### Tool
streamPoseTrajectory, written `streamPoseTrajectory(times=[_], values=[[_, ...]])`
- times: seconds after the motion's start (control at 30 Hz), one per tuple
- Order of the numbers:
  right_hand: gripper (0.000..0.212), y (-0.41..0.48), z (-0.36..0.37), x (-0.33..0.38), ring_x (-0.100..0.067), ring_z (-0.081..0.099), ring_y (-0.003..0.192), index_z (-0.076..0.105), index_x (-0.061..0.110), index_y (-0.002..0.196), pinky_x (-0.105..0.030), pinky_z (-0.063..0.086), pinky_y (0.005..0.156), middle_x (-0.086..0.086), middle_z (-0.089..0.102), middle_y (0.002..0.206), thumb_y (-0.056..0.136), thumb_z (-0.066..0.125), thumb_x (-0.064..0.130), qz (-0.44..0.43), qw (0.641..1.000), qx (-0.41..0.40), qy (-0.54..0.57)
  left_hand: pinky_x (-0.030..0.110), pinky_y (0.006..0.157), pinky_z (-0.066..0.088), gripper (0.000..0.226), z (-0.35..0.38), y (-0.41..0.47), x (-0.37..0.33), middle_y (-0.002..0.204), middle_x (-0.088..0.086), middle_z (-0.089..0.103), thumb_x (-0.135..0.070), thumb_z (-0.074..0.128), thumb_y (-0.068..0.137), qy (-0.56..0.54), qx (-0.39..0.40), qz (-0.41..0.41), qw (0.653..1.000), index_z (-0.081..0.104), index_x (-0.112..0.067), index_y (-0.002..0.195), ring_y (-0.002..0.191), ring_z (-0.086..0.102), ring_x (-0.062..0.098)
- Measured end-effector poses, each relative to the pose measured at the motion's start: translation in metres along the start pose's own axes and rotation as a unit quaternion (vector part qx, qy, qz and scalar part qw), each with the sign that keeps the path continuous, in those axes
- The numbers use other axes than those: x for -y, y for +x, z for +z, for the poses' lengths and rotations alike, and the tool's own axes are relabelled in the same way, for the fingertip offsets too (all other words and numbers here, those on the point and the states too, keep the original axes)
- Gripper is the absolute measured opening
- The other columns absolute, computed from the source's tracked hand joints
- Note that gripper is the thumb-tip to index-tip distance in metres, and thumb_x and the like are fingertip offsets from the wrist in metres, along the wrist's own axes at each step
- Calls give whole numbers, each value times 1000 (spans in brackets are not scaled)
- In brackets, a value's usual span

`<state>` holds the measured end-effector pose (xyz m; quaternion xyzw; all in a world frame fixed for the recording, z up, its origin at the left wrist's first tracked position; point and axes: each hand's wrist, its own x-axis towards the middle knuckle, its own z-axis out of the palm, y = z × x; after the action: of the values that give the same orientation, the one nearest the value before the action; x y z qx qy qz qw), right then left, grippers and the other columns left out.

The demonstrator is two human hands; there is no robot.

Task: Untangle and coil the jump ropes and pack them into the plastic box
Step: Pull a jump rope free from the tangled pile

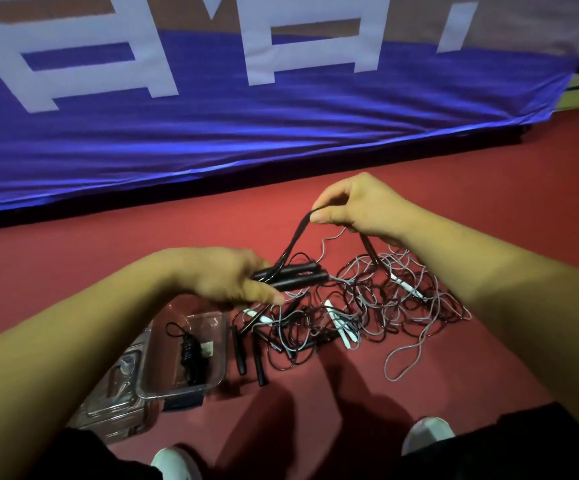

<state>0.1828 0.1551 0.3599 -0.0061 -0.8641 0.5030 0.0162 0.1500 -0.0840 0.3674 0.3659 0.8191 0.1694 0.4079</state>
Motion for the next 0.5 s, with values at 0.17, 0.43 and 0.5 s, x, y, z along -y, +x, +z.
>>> streamPoseTrajectory(times=[0.17, 0.43, 0.5], values=[[15, 4, 6, -2, -16, 37, 54, 75, 18, 81, -22, 32, 52, -10, 51, 63, 86, 68, 6, 15, 989, 24, 146, 16, 49, 39, 36, -1, -17, -40, 57, -10, 53, -56, 59, 80, 66, -129, 116, 983, 58, -21, 89, 48, 47, 1], [24, -12, 61, -7, -8, 28, 44, 67, 24, 111, -19, 22, 41, 3, 37, 58, 103, 44, 23, 114, 969, 192, 107, 34, 59, 34, 21, -39, -9, 8, 77, 7, 62, -32, 65, 93, 141, -390, -24, 909, 60, -13, 98, 73, 61, 25], [26, -12, 74, 6, -9, 30, 44, 67, 21, 112, -20, 27, 41, 3, 37, 57, 103, 43, 25, 93, 978, 182, 43, 33, 66, 35, 27, -39, 3, 26, 95, 18, 67, -27, 64, 93, 169, -400, -64, 898, 60, -5, 109, 91, 63, 37]])
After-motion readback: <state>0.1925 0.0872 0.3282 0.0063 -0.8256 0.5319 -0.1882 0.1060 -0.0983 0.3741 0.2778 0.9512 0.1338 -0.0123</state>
